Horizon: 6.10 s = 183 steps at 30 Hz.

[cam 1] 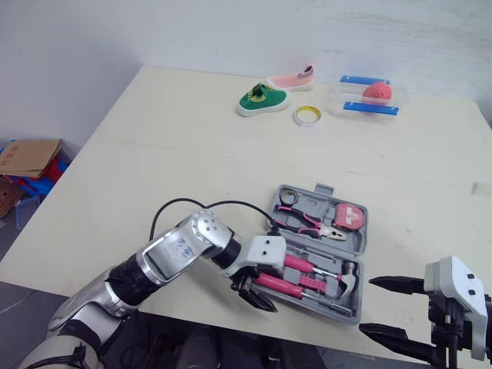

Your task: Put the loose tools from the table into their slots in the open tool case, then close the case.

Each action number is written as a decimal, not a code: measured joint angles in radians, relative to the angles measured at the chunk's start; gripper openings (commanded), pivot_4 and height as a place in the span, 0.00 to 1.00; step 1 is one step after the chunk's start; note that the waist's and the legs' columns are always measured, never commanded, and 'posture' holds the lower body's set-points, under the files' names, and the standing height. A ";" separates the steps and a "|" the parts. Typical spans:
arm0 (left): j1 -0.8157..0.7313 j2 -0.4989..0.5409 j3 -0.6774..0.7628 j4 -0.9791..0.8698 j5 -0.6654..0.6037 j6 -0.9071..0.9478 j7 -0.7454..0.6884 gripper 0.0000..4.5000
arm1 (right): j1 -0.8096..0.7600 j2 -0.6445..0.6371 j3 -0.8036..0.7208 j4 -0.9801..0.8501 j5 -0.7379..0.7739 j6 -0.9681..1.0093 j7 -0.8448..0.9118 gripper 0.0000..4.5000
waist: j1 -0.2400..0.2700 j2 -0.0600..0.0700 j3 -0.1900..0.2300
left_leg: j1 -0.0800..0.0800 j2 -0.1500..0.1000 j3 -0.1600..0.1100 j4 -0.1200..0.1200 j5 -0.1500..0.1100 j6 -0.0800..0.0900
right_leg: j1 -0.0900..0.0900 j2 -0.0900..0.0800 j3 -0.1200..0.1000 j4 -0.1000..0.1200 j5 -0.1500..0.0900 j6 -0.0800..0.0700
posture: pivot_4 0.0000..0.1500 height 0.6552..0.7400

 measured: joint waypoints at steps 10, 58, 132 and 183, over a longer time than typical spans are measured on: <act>0.102 -0.110 0.077 0.141 0.016 -0.305 -0.041 0.00 | -0.034 -0.006 0.039 0.004 -0.002 -0.002 -0.006 1.00 | 0.005 0.000 -0.001 | -0.001 -0.002 0.000 0.001 -0.001 0.001 | 0.000 -0.001 0.000 0.000 0.001 0.001 | 1.00 0.89; -0.045 -0.249 0.222 0.661 0.182 -0.334 0.080 0.00 | -0.412 0.003 0.538 0.482 -0.451 -0.223 -0.205 0.00 | 0.004 -0.001 -0.019 | -0.003 -0.001 0.002 0.001 -0.004 0.002 | -0.003 -0.002 -0.002 0.000 -0.002 0.002 | 1.00 0.89; -0.107 -0.323 0.457 0.354 -0.087 0.634 0.588 0.00 | -1.018 0.313 0.408 0.486 -0.201 0.821 -0.673 0.00 | -0.022 -0.003 -0.015 | -0.001 -0.003 0.000 -0.002 0.005 -0.009 | -0.008 -0.005 0.000 0.014 -0.003 -0.001 | 1.00 0.89; 0.473 0.207 0.868 -0.001 -0.341 0.086 0.291 0.71 | -0.119 0.108 0.260 0.122 -0.088 -0.378 -0.398 0.93 | -0.018 -0.005 0.001 | -0.001 0.000 0.002 -0.011 0.000 -0.007 | -0.002 -0.006 -0.002 -0.010 -0.005 -0.023 | 1.00 0.89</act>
